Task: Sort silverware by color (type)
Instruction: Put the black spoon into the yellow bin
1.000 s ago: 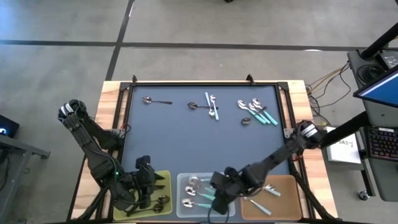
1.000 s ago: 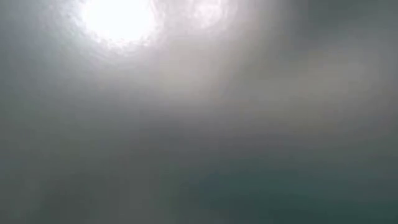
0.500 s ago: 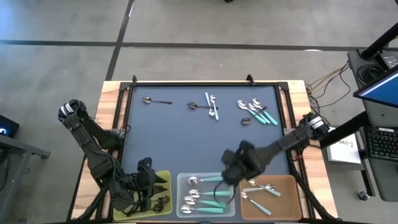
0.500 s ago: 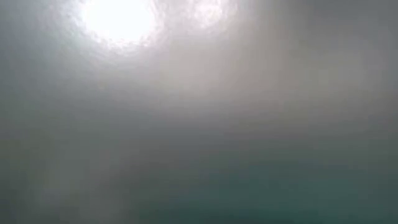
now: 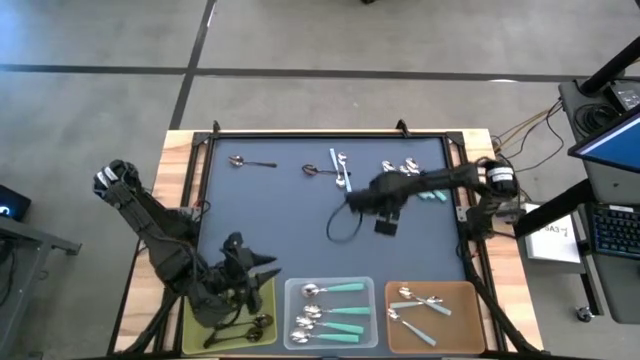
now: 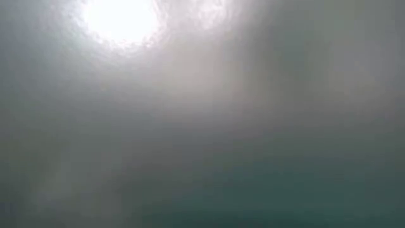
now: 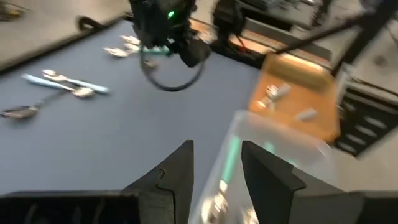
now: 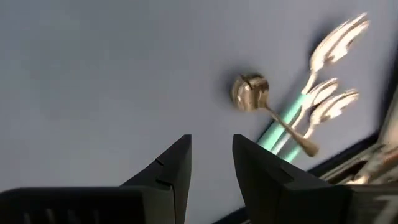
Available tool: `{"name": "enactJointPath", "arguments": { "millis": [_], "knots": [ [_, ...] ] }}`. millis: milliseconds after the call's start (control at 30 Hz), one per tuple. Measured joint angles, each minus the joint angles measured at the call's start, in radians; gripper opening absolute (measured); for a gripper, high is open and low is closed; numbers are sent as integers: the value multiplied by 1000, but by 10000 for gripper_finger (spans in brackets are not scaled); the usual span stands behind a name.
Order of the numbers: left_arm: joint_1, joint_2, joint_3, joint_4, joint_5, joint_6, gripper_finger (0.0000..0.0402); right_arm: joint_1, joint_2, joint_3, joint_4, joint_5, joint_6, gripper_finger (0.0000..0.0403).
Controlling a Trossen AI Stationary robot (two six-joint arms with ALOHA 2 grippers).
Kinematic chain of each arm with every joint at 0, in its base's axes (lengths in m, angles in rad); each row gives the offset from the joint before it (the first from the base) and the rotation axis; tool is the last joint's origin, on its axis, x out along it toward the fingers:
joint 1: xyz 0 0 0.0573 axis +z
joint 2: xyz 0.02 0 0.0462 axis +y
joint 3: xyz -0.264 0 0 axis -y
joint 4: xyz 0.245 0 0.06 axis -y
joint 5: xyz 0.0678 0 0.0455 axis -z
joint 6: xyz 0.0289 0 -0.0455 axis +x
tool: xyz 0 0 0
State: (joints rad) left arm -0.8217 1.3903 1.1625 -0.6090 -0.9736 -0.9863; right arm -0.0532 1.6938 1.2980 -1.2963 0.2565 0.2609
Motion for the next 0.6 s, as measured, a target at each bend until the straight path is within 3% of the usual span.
{"name": "enactJointPath", "arguments": {
  "millis": [167, 333, 600],
  "knots": [
    [105, 0, 0, 0, -13, 1, 116, -194, -44, -126, 147, -215, -175, 109],
    [193, 0, 0, 6, -12, 9, 116, -323, -83, -188, 163, -227, -368, 109],
    [278, 0, 0, 16, -12, 9, 116, -431, -109, -228, 189, -230, -698, 109]
  ]
}}
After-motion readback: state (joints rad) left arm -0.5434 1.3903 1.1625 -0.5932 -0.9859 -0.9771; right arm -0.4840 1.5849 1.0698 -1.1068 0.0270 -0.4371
